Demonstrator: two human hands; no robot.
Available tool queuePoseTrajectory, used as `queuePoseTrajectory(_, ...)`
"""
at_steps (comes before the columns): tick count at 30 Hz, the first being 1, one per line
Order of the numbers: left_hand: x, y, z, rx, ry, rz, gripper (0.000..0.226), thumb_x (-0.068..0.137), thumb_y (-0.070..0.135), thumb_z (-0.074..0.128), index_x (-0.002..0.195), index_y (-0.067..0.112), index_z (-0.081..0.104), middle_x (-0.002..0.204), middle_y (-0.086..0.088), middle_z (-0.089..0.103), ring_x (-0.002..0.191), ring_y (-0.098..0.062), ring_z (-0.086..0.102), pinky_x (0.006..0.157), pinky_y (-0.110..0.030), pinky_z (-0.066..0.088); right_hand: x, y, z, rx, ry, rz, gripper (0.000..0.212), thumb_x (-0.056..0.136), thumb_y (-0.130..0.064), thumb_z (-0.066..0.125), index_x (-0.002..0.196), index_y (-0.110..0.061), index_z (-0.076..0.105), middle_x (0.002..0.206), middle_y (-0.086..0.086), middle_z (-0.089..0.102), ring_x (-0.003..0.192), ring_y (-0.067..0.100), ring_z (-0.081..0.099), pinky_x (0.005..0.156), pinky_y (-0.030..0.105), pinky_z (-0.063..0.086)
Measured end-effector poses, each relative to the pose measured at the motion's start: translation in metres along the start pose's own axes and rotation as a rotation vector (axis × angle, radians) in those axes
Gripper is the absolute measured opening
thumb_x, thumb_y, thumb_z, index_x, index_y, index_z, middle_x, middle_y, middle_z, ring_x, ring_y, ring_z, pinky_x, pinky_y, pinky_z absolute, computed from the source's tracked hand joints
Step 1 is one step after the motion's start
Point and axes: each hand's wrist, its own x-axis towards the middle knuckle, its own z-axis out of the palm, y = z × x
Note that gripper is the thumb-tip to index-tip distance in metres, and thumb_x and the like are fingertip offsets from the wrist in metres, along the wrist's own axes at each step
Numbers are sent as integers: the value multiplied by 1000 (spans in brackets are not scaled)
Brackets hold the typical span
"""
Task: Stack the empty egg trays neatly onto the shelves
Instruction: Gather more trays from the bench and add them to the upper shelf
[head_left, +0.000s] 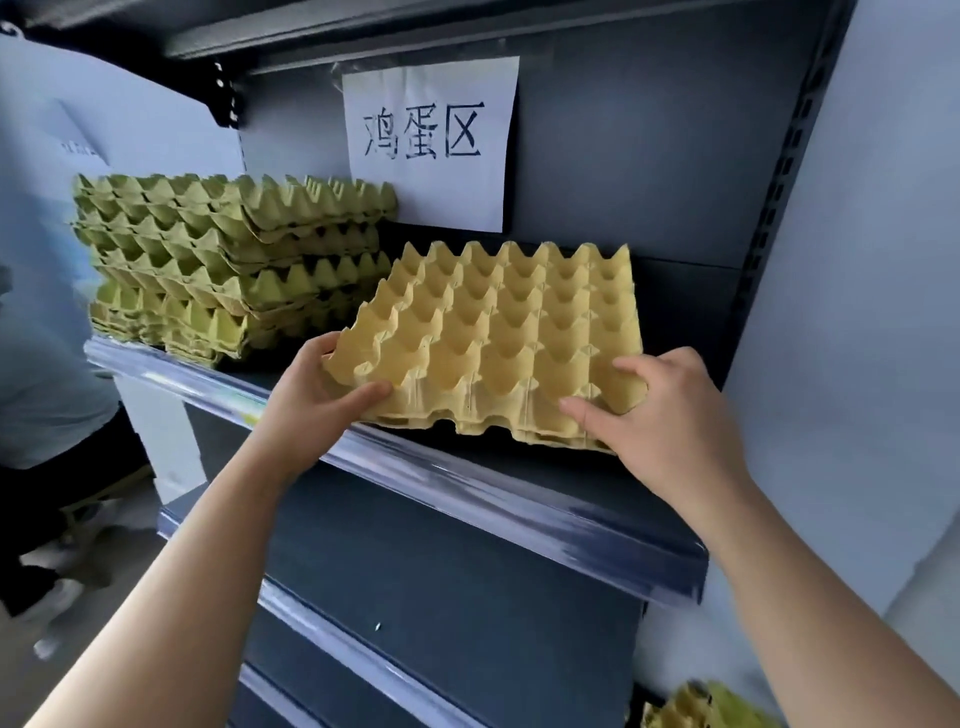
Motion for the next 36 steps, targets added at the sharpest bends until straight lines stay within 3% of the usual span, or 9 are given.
queuePoseTrajectory(6,34,-19,-17,44,-155,45,55,84,20,75,132,28,50,107,16,69,90,6,66,78,-14,48,-11,-34,25,-88,3,157,72,73,-65,66,129,-21,57,120,0,47,73,11,50,70,26,44)
queuePoseTrajectory(10,52,-29,-18,183,-254,70,38,87,25,72,116,37,50,103,20,67,92,6,64,80,-18,48,-14,-45,34,-133,-13,242,73,74,-66,64,131,-20,55,123,-1,47,78,12,50,69,26,41)
queuePoseTrajectory(13,60,-33,-15,320,-264,101,31,90,30,67,115,31,48,100,21,61,90,6,57,79,-18,43,-17,-51,40,-156,-34,301,73,75,-66,63,131,-21,55,121,-1,48,79,13,52,68,27,43)
queuePoseTrajectory(16,61,-36,-12,445,-256,119,52,92,41,61,137,18,48,128,-3,55,114,-22,56,89,-32,43,-18,-54,42,-175,-37,320,72,75,-68,60,130,-22,56,117,-1,49,79,14,54,66,28,42)
queuePoseTrajectory(18,58,-37,-9,479,-211,168,53,92,39,60,138,15,48,139,-11,48,124,-33,47,98,-43,41,-21,-55,39,-183,-42,314,69,76,-67,60,129,-22,56,116,-1,50,81,16,55,67,29,43)
queuePoseTrajectory(21,43,-35,0,537,-83,303,46,93,28,63,133,8,54,141,-15,47,125,-41,42,105,-50,35,-29,-56,32,-193,-10,275,61,79,-63,60,124,-21,57,117,-1,53,94,18,57,71,30,43)
queuePoseTrajectory(25,9,-18,26,455,45,531,39,90,29,57,119,6,66,126,-12,61,114,-39,52,100,-52,40,-49,-47,15,-189,63,226,53,86,-54,58,127,-20,57,125,-2,57,107,18,56,77,28,40)
queuePoseTrajectory(30,-53,20,75,309,-134,671,35,89,29,56,115,9,68,115,-5,67,97,-29,61,84,-40,49,-91,-15,-21,-239,125,243,48,90,-44,58,130,-17,57,133,-3,57,117,18,54,94,31,42)
queuePoseTrajectory(36,-132,56,160,186,-348,800,35,89,33,53,110,10,70,108,-3,69,92,-25,64,81,-38,52,-159,53,-74,-347,171,376,44,89,-41,62,124,-15,62,127,0,62,116,20,57,92,31,44)
